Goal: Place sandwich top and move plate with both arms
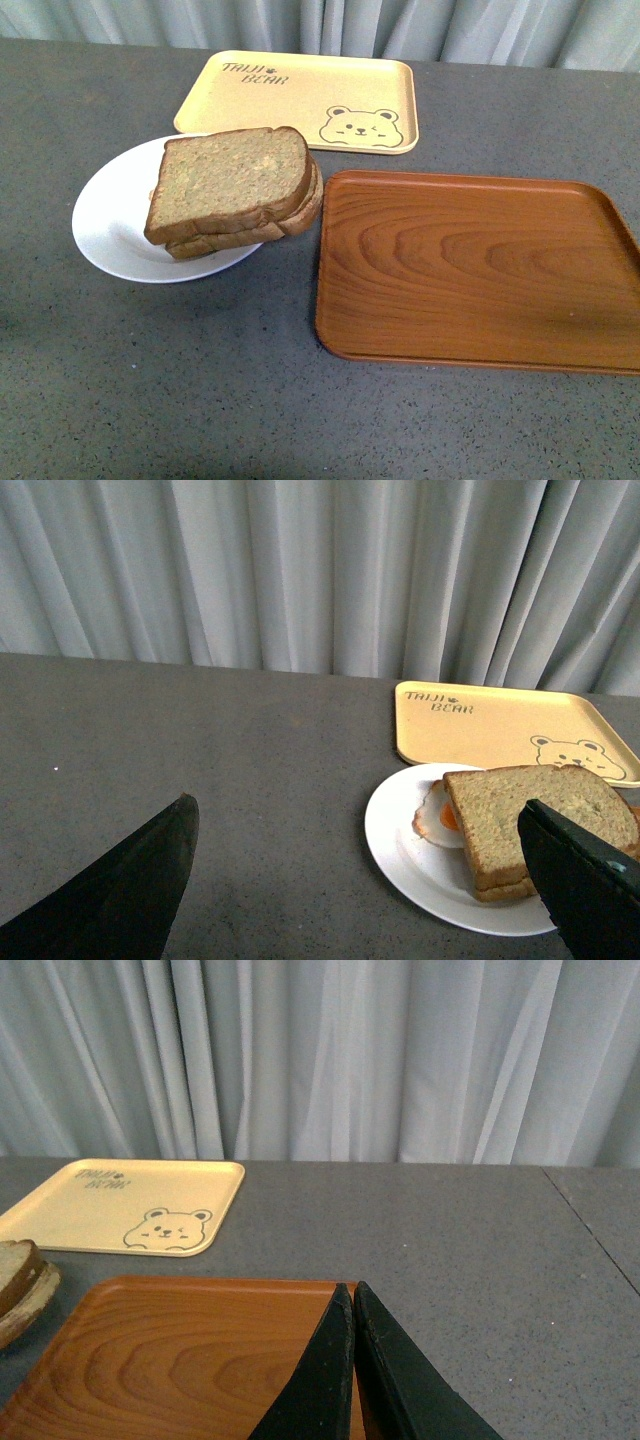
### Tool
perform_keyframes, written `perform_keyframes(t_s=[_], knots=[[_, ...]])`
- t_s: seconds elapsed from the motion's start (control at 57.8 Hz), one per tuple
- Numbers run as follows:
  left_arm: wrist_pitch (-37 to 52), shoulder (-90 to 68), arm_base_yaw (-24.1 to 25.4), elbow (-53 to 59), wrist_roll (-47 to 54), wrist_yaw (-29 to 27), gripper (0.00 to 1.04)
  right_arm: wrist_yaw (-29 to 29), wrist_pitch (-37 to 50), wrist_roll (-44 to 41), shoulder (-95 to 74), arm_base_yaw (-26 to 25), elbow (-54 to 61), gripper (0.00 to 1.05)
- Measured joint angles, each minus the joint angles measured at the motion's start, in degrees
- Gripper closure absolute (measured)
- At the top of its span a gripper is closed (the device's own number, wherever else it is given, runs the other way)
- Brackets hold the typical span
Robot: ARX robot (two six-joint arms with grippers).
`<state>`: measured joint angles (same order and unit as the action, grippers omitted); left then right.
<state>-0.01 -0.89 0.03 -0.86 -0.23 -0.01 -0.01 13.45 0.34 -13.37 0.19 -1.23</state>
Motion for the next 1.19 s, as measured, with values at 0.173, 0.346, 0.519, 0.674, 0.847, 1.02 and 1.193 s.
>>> perform_keyframes(t_s=[0.173,0.346,0.519,0.674,0.847,1.02,1.193], knots=[[0.0,0.0,0.0,0.0,0.0,0.0,0.09,0.0,-2.9,0.0,2.8,0.0,0.0,1.03],[0.0,0.0,0.0,0.0,0.0,0.0,0.09,0.0,-12.9,0.0,12.2,0.0,0.0,1.03],[0.0,0.0,0.0,0.0,0.0,0.0,0.09,0.0,-13.4,0.0,12.9,0.0,0.0,1.03],[0.0,0.0,0.0,0.0,0.0,0.0,0.09,0.0,-13.4,-0.1,13.0,0.0,0.0,0.97],[0.0,0.0,0.0,0.0,0.0,0.0,0.09,0.0,-13.4,-0.1,13.0,0.0,0.0,0.67],[-15.0,-16.2,0.1,-8.6,-15.1,16.9,0.09,0.0,-13.4,-0.1,13.0,0.0,0.0,0.37],[2.4,-39.0,-3.3,-12.0,-27.3,15.5,0.09,0.0,-13.4,-0.1,13.1,0.0,0.0,0.09]])
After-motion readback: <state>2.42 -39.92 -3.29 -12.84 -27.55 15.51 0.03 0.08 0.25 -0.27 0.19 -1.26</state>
